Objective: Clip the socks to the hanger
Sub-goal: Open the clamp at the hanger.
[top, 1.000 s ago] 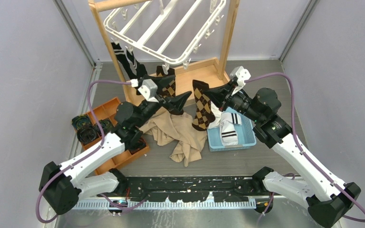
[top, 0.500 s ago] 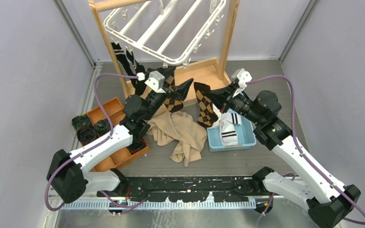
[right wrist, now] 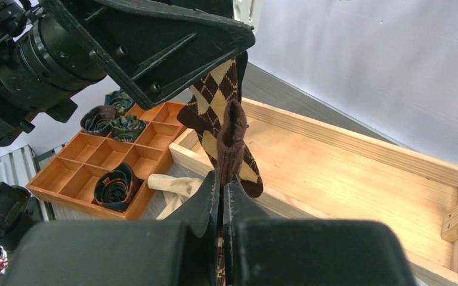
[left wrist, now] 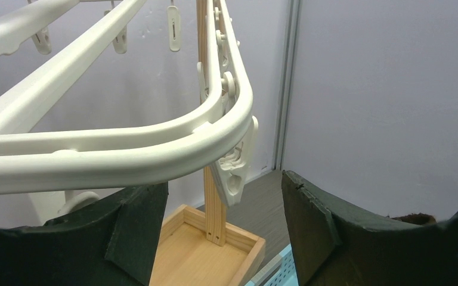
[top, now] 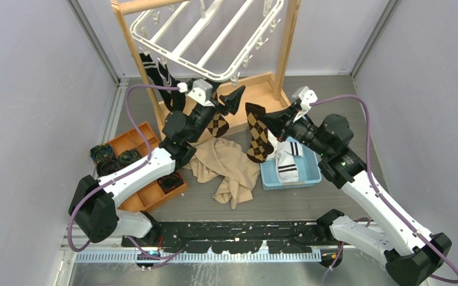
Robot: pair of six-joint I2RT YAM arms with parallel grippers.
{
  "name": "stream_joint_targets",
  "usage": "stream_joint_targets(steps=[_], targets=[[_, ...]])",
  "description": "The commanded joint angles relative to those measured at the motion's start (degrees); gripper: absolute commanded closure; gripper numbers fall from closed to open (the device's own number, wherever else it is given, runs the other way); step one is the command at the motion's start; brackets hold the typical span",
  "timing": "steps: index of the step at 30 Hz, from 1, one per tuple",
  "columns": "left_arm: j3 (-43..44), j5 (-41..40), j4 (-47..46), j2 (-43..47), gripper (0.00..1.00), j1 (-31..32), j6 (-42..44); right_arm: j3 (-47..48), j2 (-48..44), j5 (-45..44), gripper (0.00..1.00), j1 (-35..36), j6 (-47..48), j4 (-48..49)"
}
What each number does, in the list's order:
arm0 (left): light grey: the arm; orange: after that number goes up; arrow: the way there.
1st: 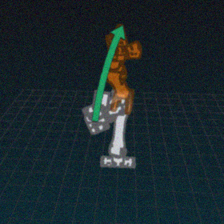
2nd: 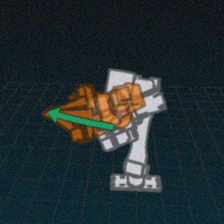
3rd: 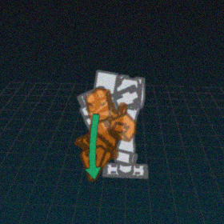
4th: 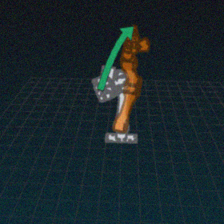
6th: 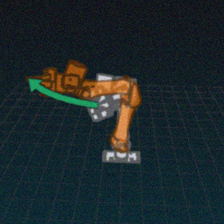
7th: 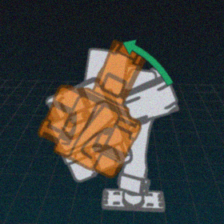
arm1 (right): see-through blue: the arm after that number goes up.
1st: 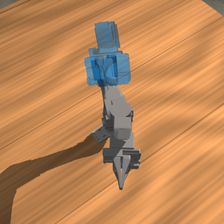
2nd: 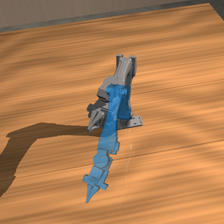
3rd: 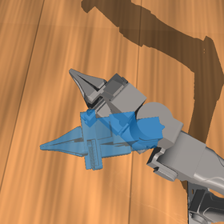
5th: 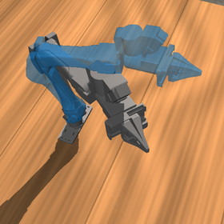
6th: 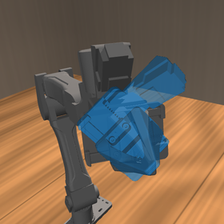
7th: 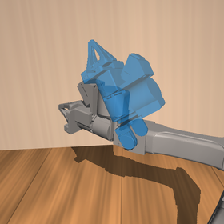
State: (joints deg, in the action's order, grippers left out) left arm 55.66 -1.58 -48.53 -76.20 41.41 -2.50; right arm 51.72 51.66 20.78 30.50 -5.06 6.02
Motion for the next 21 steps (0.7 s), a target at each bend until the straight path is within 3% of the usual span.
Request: stream_joint_targets(steps=[1, 14, 21], targets=[[3.7, -1.9, -5.5, -0.9, 0.3, 0.5, 1.2, 0.2, -1.6, 0.5, 0.99, -0.4, -0.9, 3.7], [6.0, -3.5, -7.4, -3.2, 0.41, 1.1, 1.2, -0.1, -1.7, 0.9, 0.99, -0.9, -1.4, 4.0], [5.3, -4.9, -9.7, -3.1, 0.41, 1.4, -0.5, -0.2, -1.4, 1.1, 0.99, -1.0, -1.8, 4.3]])
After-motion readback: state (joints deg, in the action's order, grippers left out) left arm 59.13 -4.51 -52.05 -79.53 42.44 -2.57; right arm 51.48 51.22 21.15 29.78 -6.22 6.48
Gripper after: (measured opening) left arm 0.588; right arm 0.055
